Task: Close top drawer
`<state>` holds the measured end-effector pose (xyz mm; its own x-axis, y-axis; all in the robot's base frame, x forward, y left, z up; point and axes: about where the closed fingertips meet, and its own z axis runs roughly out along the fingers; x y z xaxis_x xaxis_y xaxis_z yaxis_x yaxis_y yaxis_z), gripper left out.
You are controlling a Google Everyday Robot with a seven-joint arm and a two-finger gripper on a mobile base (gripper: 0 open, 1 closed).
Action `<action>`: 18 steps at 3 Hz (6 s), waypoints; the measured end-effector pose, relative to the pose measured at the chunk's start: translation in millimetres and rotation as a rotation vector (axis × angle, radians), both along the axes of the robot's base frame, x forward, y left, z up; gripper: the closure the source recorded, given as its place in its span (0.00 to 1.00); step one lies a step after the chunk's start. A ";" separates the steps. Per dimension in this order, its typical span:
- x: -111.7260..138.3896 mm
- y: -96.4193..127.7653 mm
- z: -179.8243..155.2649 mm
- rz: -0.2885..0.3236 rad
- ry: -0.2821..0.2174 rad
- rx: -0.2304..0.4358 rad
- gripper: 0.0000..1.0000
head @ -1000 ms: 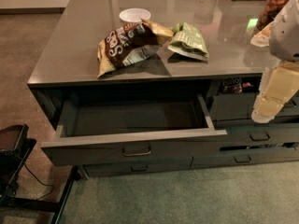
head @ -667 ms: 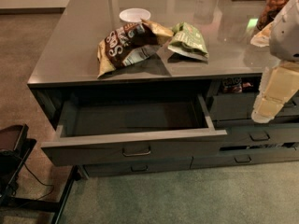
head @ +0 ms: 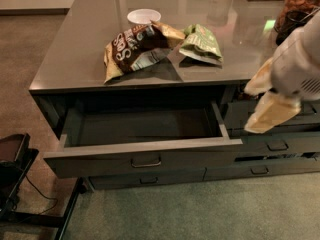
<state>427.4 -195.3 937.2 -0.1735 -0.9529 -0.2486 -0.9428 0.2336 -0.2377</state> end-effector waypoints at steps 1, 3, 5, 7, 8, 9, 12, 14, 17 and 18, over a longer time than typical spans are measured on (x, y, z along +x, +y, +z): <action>-3.8 24.6 -70.9 0.035 0.040 0.065 0.65; -0.5 38.7 -162.8 0.038 0.108 0.155 1.00; -6.6 31.0 -199.6 0.030 0.142 0.143 1.00; 18.3 45.3 -309.7 0.054 0.078 0.308 1.00; 18.0 45.3 -309.4 0.055 0.079 0.308 1.00; 22.4 46.9 -309.7 0.052 0.008 0.302 1.00; 80.4 62.9 -306.8 0.117 -0.414 0.321 1.00; 138.1 69.3 -293.9 0.159 -0.510 0.316 1.00; 230.2 89.3 -308.8 0.204 -0.440 0.273 1.00; 215.1 90.7 -303.4 0.220 -0.383 0.279 1.00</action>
Offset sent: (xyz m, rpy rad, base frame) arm 0.0025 0.0527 -0.2652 0.2653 0.2052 0.0472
